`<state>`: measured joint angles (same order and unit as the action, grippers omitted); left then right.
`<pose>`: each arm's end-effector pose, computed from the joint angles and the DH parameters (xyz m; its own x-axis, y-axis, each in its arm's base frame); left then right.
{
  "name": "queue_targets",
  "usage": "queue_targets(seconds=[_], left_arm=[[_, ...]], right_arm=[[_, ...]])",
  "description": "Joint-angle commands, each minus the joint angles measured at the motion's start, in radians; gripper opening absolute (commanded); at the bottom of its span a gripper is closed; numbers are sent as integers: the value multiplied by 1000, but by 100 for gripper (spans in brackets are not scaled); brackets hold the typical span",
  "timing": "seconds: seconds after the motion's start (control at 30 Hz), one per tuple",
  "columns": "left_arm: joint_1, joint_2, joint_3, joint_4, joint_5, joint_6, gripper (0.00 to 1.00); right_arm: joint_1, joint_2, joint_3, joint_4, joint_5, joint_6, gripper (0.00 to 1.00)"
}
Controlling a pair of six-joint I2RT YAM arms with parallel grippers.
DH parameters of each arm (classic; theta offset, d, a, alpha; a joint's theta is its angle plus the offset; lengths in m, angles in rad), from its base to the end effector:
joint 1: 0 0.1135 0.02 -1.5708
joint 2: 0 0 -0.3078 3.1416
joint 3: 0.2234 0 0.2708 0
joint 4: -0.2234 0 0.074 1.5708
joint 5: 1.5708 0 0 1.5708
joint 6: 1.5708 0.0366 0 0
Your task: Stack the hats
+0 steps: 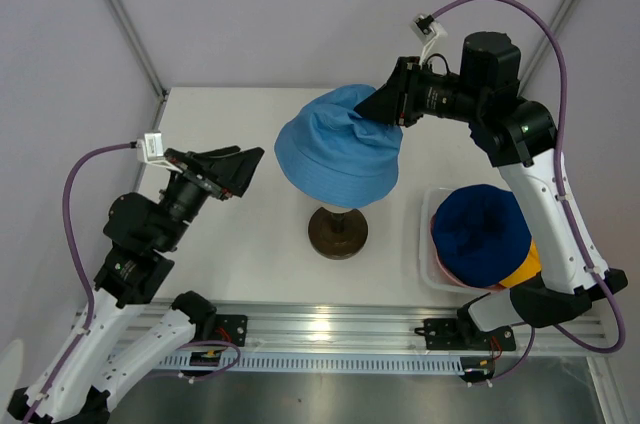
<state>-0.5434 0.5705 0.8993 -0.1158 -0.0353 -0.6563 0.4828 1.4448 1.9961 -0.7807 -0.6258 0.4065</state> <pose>0.0859 -0.0504 0.4452 -0.1539 -0.6194 -0.7698 0.4964 0.6252 -0.6023 0.2343 0.1470 0.5847 -0.5335 0.0822 -0.8418 -0.7300 0.4579 0.5074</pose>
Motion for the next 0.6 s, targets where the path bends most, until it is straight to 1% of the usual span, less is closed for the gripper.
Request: queue_targets(seconds=[0.0, 0.03, 0.1, 0.13, 0.2, 0.23, 0.27, 0.33, 0.37, 0.47, 0.5, 0.57], left_arm=[[-6, 9, -26, 166, 83, -173, 99], [-6, 8, -36, 177, 92, -228, 100], [-6, 5, -57, 211, 130, -279, 99], [-6, 2, -62, 215, 141, -320, 99], [-6, 3, -63, 208, 169, -353, 99], [-6, 3, -62, 196, 193, -386, 99], [-6, 5, -68, 188, 202, -405, 100], [-10, 2, -92, 205, 227, -465, 100], [-12, 2, -106, 206, 227, -479, 99], [-21, -1, -137, 215, 213, -514, 97], [-23, -1, -145, 217, 212, -529, 97], [-26, -3, -152, 214, 209, -548, 96]], right_arm=[[5, -30, 20, 1, 77, -46, 32], [7, -38, 17, 4, 83, -47, 34], [7, -50, 0, 12, 98, -48, 37], [7, -61, -8, 17, 103, -55, 47], [5, -70, -16, 8, 139, -75, 64], [5, -75, -19, -6, 165, -101, 84], [5, -92, -22, -11, 194, -113, 89], [7, -110, -40, -17, 308, -132, 99], [7, -128, -43, -18, 384, -135, 99], [-6, -152, -45, -25, 492, -117, 99], [-10, -159, -45, -29, 549, -104, 99], [-65, -165, -52, -41, 574, -69, 99]])
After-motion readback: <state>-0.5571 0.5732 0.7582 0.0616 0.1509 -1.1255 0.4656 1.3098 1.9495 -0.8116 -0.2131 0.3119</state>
